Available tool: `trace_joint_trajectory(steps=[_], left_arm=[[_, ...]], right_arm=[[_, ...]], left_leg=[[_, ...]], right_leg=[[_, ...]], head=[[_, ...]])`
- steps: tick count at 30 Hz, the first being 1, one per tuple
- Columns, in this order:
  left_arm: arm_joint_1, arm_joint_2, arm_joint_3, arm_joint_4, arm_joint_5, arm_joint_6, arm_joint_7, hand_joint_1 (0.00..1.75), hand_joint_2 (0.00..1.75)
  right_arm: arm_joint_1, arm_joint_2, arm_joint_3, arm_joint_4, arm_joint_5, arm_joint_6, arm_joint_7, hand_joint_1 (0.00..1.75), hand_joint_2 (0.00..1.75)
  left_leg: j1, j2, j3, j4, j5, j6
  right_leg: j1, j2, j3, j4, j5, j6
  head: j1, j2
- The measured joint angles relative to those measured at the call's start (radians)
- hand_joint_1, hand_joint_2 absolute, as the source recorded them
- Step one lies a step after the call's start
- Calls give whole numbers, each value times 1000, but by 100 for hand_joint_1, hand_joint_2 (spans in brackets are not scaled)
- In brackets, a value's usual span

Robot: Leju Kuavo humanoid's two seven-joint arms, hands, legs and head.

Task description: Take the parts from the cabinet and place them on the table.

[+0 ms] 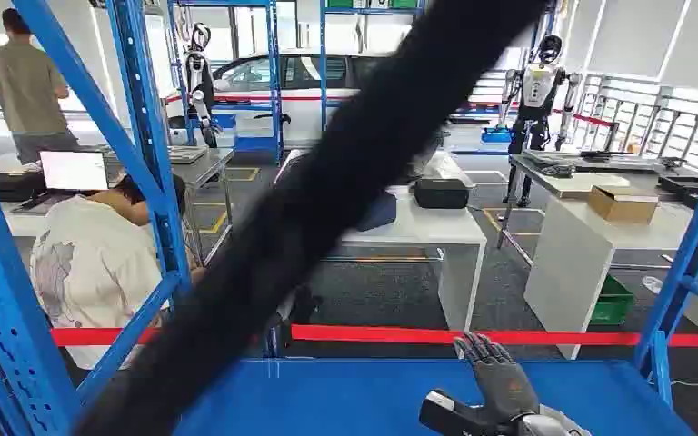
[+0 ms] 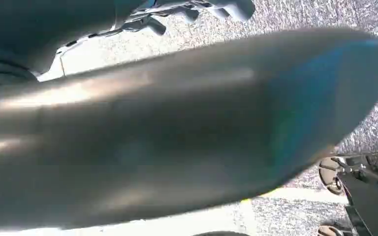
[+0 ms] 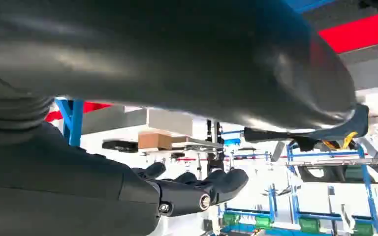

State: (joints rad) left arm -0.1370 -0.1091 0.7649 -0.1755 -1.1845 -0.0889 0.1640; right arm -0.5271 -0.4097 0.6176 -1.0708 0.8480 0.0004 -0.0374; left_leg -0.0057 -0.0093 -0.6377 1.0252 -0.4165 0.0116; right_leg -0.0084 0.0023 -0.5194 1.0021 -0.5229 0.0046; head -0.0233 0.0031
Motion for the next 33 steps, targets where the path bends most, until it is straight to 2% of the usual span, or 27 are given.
trace_joint_trajectory(steps=[6, 11, 12, 19, 33], left_arm=[[0, 0, 5, 0, 0, 2, 0, 0, 0], [2, 0, 6, 0, 0, 4, -4, 0, 0], [4, 0, 6, 0, 0, 4, -4, 0, 0], [11, 0, 7, 0, -1, 4, -5, 0, 0], [13, 0, 7, 0, -1, 4, -5, 0, 0]], right_arm=[[21, 0, 0, -44, 0, -35, -15, 0, 0], [66, -11, 0, -149, -18, -19, -20, 0, 0], [77, -15, 0, -168, -21, -14, -20, 0, 175], [121, -52, 32, -257, -36, 22, -5, 0, 175], [128, -66, 35, -283, -40, 41, -3, 0, 175]], left_leg=[[0, 0, 4, -2, 0, 0], [0, 0, 5, -2, 0, -1], [1, 0, 5, -3, 0, -1], [0, 0, 5, -3, 0, -1], [0, 0, 5, -3, 0, -1]], right_leg=[[0, 0, 3, 1, 0, 0], [1, 0, 3, 1, -2, 0], [1, 0, 3, 1, -2, 0], [1, 0, 3, 1, -2, 0], [0, 0, 3, 1, -2, 0]], head=[[0, 0], [0, 0], [0, 0], [0, 0], [0, 0]])
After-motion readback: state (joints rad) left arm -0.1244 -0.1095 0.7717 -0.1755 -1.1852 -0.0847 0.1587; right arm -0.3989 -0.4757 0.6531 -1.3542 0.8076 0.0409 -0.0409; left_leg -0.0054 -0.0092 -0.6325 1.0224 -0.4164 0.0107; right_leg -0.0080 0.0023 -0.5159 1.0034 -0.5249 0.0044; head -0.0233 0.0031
